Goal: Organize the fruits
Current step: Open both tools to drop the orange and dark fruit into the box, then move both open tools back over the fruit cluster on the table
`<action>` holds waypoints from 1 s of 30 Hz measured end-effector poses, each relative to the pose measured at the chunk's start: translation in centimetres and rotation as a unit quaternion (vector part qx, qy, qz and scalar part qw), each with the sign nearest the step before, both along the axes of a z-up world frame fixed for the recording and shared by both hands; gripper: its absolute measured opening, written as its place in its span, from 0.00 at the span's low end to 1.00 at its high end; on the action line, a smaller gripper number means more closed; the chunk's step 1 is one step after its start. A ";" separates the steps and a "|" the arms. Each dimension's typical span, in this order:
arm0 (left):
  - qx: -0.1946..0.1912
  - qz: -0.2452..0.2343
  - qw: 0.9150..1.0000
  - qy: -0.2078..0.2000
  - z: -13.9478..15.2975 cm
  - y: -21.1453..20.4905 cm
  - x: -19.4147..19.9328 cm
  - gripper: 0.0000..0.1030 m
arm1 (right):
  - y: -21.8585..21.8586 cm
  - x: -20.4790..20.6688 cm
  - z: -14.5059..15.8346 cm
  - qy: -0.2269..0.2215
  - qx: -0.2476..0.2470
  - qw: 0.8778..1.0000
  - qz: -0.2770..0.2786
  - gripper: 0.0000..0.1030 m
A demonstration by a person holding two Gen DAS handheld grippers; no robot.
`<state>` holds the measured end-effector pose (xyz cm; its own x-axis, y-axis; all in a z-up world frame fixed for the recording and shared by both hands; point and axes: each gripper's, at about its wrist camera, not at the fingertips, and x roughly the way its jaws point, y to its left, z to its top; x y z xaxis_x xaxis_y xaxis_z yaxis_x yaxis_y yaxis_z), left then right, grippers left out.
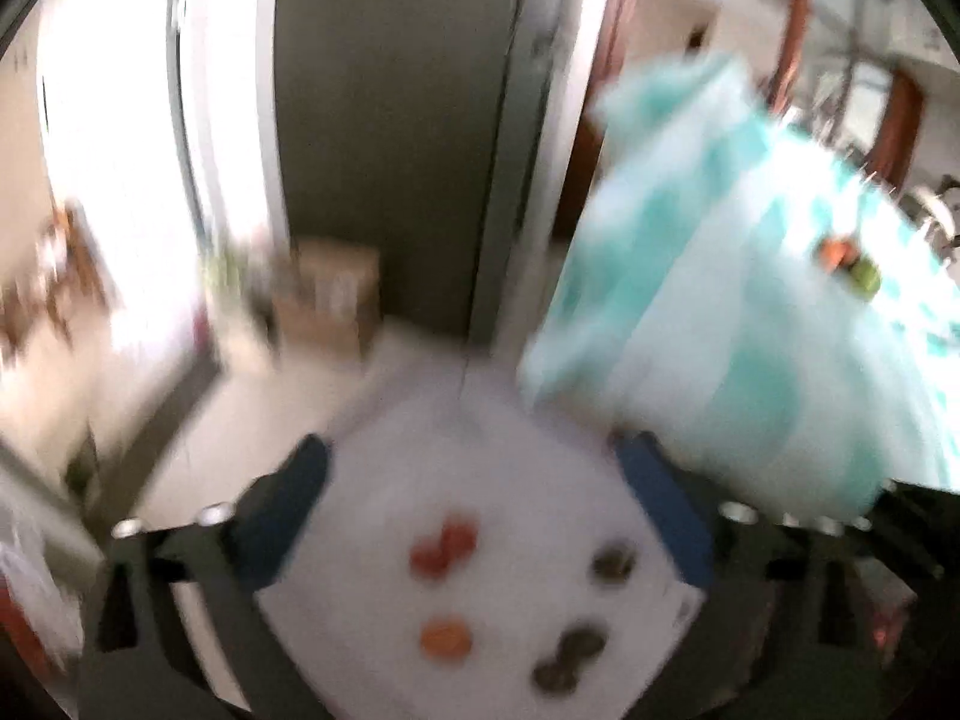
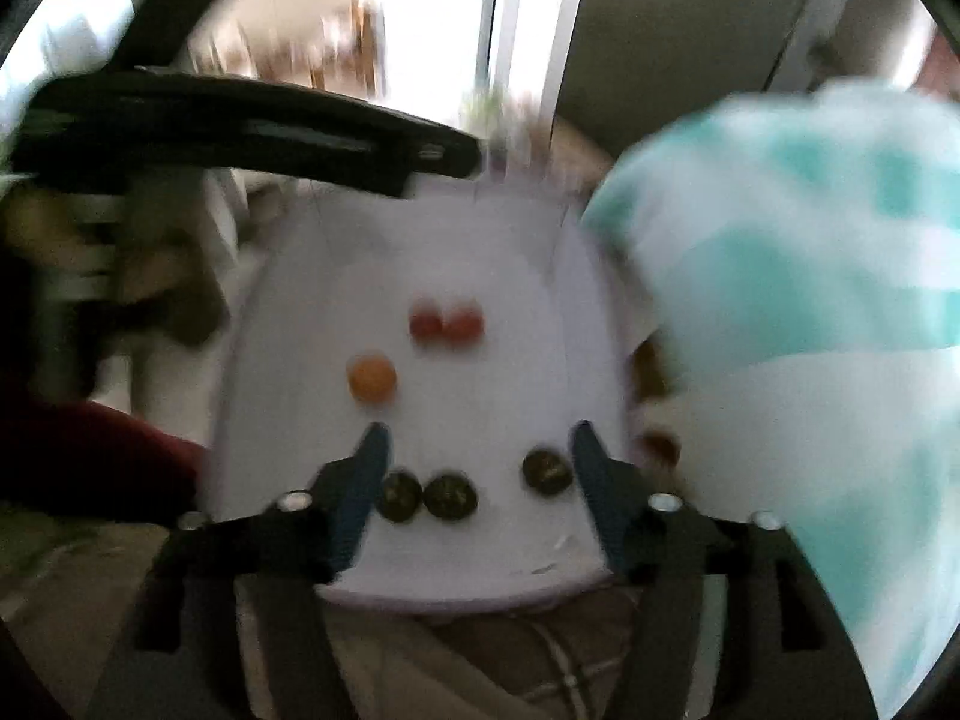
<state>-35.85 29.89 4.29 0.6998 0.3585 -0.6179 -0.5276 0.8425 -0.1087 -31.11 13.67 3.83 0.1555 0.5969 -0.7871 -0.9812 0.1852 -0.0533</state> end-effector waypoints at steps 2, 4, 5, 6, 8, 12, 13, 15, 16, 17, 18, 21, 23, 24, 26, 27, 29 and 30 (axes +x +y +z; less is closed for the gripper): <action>0.012 -0.028 0.999 -0.033 2.6 -2.0 1.4 0.99 | -3.9 1.2 2.5 -0.024 0.042 0.998 -0.036 0.78; -0.013 -0.100 0.994 -0.046 4.6 -4.9 4.7 0.99 | -7.1 3.0 3.9 -0.046 0.061 0.993 -0.085 0.84; -0.036 -0.140 0.988 -0.048 5.1 -6.4 6.7 0.99 | -9.4 4.6 4.2 -0.059 0.066 0.988 -0.125 0.84; -0.049 -0.163 0.984 -0.050 5.3 -8.1 8.3 0.99 | -10.6 5.7 4.3 -0.064 0.065 0.983 -0.156 0.84; -0.056 -0.213 0.974 -0.054 5.5 -11.9 13.0 0.99 | -14.3 8.9 4.1 -0.059 0.064 0.969 -0.231 0.84; -0.054 -0.273 0.960 -0.013 4.3 -18.5 24.2 0.99 | -21.7 16.1 2.9 -0.020 0.070 0.925 -0.372 0.84; -0.062 -0.280 0.958 -0.007 3.4 -20.1 25.6 0.99 | -23.0 17.3 2.4 -0.008 0.073 0.915 -0.396 0.84; -0.071 -0.284 0.956 0.001 2.7 -22.2 30.4 0.99 | -26.2 21.4 1.4 0.025 0.084 0.890 -0.447 0.84; -0.070 -0.282 0.957 0.003 1.7 -23.2 31.4 0.99 | -27.5 23.7 0.8 0.037 0.084 0.878 -0.469 0.84; -0.072 -0.280 0.957 0.006 0.8 -23.6 33.6 0.99 | -28.0 24.7 0.1 0.041 0.079 0.870 -0.485 0.84; -0.075 -0.278 0.958 0.009 -0.2 -23.8 35.1 0.99 | -28.5 26.0 -0.3 0.044 0.073 0.864 -0.497 0.84; -0.101 -0.265 0.959 0.004 -1.1 -23.1 38.4 0.99 | -29.1 30.4 -1.8 0.068 0.077 0.851 -0.515 0.84; -0.119 -0.253 0.960 -0.004 -2.0 -22.2 39.8 0.99 | -29.0 33.0 -2.1 0.080 0.077 0.845 -0.523 0.84; -0.127 -0.247 0.961 -0.006 -2.1 -21.7 39.6 0.98 | -28.6 33.6 -1.9 0.085 0.078 0.845 -0.522 0.84; -0.167 -0.229 0.959 -0.023 -2.1 -20.0 39.3 0.98 | -27.4 35.8 -1.9 0.087 0.080 0.848 -0.516 0.84; -0.183 -0.225 0.956 -0.047 -2.1 -19.2 38.7 0.98 | -26.5 37.1 -2.0 0.085 0.077 0.851 -0.512 0.84; -0.197 -0.216 0.954 -0.064 -2.2 -18.5 38.1 0.98 | -24.9 39.2 -2.1 0.085 0.072 0.858 -0.502 0.84; -0.201 -0.217 0.953 -0.067 -2.2 -18.3 38.2 0.98 | -23.8 40.4 -2.1 0.084 0.069 0.861 -0.497 0.84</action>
